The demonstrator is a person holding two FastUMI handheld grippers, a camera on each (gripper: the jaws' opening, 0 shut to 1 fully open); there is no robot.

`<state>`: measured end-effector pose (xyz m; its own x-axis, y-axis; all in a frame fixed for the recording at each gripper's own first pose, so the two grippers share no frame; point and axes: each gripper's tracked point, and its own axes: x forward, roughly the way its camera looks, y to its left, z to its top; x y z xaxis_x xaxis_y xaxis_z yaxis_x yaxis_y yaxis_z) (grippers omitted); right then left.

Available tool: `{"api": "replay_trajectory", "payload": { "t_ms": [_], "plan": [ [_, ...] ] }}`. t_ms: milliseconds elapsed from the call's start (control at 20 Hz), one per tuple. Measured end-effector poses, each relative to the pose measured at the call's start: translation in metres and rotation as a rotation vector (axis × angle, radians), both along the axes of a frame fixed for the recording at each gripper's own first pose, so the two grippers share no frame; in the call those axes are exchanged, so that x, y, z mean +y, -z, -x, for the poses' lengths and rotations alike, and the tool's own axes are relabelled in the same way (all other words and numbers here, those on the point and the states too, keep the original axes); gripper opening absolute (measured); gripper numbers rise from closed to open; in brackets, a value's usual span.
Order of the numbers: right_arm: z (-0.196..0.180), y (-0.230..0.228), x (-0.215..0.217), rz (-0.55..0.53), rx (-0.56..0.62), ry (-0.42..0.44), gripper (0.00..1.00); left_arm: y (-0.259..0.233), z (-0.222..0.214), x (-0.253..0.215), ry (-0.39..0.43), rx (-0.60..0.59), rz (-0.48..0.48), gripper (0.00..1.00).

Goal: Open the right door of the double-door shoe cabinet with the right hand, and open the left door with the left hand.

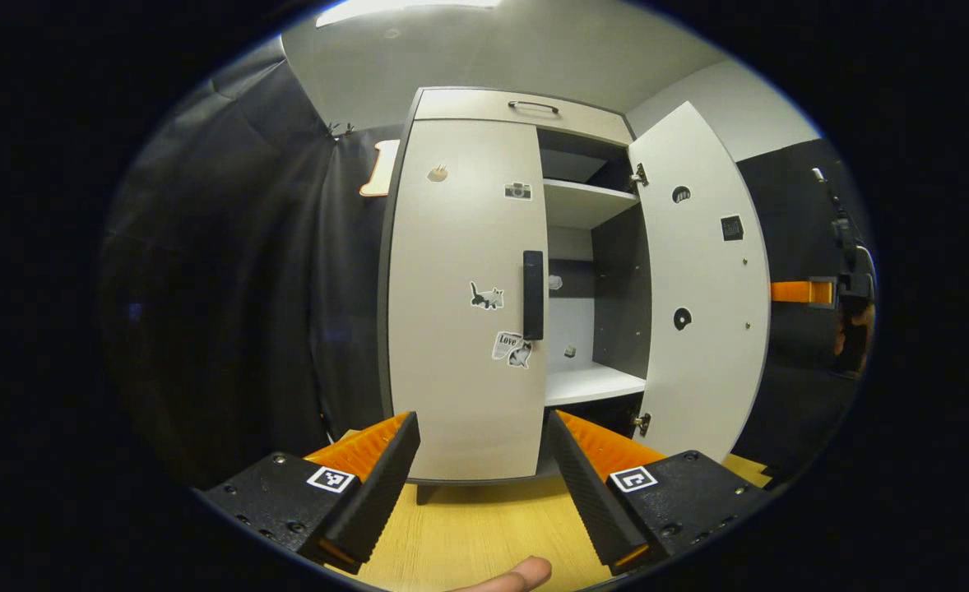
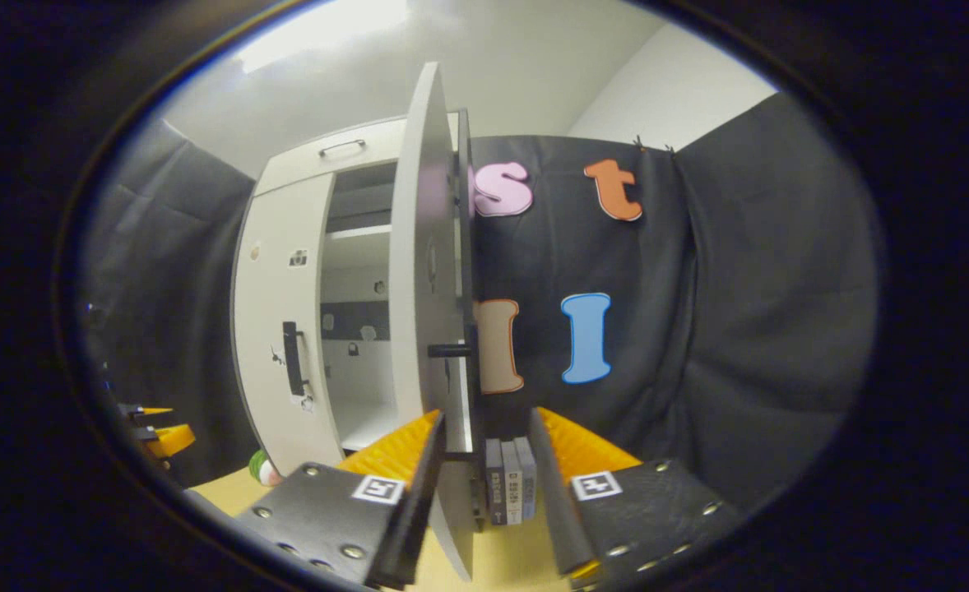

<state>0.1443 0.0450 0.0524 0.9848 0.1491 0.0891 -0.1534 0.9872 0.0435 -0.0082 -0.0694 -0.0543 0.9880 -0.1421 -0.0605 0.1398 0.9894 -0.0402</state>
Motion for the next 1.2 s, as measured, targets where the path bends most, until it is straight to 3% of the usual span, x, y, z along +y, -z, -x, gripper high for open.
{"api": "replay_trajectory", "payload": {
  "t_ms": [150,200,300,350,550,650,850,1000,1100,1200],
  "plan": [
    [0.012,-0.008,-0.014,0.067,-0.095,0.059,0.95,-0.009,-0.024,-0.008,0.005,0.002,0.011,0.97],
    [0.017,-0.009,-0.02,0.072,-0.116,0.089,1.0,-0.013,-0.034,-0.009,-0.003,0.0,0.017,0.97],
    [0.024,-0.003,-0.028,0.043,-0.111,0.16,0.94,-0.023,-0.056,-0.015,-0.006,-0.01,0.035,0.97],
    [0.03,0.006,-0.025,0.029,-0.089,0.173,0.97,-0.028,-0.068,-0.021,0.002,-0.007,0.045,0.97],
    [0.057,0.027,0.007,-0.044,-0.045,0.061,0.97,-0.053,-0.117,-0.043,0.018,-0.032,0.071,0.96],
    [0.07,0.04,0.014,-0.064,-0.04,0.046,0.97,-0.061,-0.144,-0.058,0.026,-0.039,0.069,0.96],
    [0.085,0.053,0.019,-0.072,-0.056,0.056,0.97,-0.065,-0.198,-0.061,-0.053,-0.044,-0.007,0.94],
    [0.093,0.059,0.021,-0.086,-0.065,0.046,0.97,-0.056,-0.221,-0.075,-0.012,-0.01,-0.009,0.94],
    [0.097,0.063,0.022,-0.111,-0.064,0.04,1.0,-0.054,-0.232,-0.071,-0.043,-0.007,0.001,0.94],
    [0.095,0.067,0.018,-0.121,-0.054,0.059,0.94,-0.052,-0.241,-0.068,-0.074,-0.003,-0.014,0.96]
  ]
}}
